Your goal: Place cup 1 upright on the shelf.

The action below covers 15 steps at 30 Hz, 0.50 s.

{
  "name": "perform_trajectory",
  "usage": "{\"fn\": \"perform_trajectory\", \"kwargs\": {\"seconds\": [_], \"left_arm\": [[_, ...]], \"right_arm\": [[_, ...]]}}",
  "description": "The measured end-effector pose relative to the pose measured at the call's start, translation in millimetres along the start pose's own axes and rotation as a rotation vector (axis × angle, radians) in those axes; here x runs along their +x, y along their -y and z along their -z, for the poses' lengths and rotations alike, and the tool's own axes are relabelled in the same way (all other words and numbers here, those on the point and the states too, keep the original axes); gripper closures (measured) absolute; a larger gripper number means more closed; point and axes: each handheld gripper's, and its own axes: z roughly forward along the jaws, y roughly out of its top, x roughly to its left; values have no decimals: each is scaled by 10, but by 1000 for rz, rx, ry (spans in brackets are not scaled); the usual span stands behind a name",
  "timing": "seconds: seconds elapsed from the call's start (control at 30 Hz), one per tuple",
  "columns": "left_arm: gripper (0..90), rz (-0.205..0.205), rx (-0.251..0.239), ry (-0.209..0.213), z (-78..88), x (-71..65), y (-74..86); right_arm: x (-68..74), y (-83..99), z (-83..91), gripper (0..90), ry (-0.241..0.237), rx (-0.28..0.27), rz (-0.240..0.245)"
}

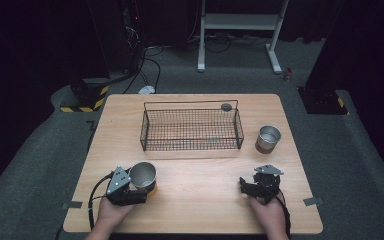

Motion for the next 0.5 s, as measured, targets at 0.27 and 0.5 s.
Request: {"fn": "perform_trajectory", "kwargs": {"seconds": [0.27, 0.5], "left_arm": [[136, -1, -22, -9, 21, -7, -11], [136, 10, -40, -8, 32, -13, -19]], "right_arm": [[-1, 0, 0, 112, -1, 0, 0], [0, -1, 2, 112, -4, 2, -3]]}}
